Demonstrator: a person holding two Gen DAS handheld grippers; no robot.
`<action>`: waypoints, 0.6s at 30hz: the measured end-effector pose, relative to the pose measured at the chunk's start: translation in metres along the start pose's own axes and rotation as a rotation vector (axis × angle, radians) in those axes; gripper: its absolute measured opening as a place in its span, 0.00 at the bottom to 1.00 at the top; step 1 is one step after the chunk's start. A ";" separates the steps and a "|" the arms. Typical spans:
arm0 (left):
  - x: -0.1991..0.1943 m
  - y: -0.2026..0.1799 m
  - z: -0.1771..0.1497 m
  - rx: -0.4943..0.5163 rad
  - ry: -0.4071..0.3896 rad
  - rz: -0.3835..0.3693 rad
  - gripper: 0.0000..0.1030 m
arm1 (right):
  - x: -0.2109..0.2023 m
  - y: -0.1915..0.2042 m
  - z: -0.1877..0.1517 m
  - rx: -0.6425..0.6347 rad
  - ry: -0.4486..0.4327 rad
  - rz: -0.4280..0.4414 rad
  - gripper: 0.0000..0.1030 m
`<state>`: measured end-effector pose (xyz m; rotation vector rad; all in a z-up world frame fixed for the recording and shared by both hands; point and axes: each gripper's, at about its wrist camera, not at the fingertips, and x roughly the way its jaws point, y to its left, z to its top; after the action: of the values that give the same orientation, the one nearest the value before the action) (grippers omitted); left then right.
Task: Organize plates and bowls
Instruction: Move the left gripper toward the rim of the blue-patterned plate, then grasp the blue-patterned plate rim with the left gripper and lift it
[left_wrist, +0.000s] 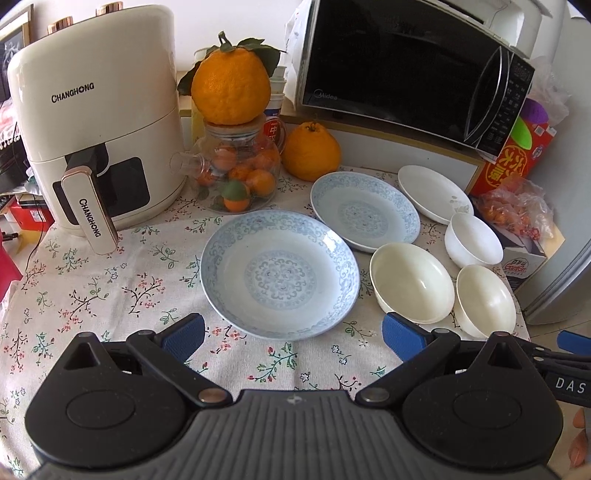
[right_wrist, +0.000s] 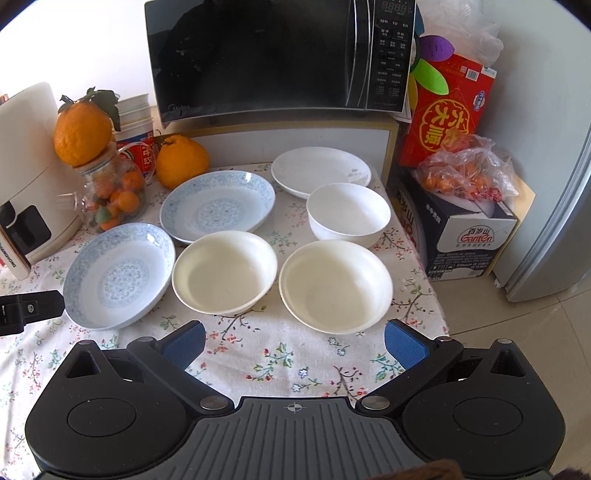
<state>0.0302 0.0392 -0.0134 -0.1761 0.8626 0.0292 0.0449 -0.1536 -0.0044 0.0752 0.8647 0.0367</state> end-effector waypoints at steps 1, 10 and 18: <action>0.003 0.007 0.002 -0.024 0.001 -0.004 0.98 | 0.004 0.000 0.000 0.023 0.024 0.034 1.00; 0.034 0.068 0.024 -0.248 0.083 -0.038 0.76 | 0.048 0.036 0.001 0.286 0.202 0.342 0.77; 0.067 0.085 0.036 -0.300 0.111 -0.051 0.40 | 0.092 0.061 -0.011 0.380 0.320 0.317 0.41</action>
<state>0.0926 0.1258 -0.0540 -0.4847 0.9615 0.1024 0.0964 -0.0860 -0.0763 0.5745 1.1651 0.1848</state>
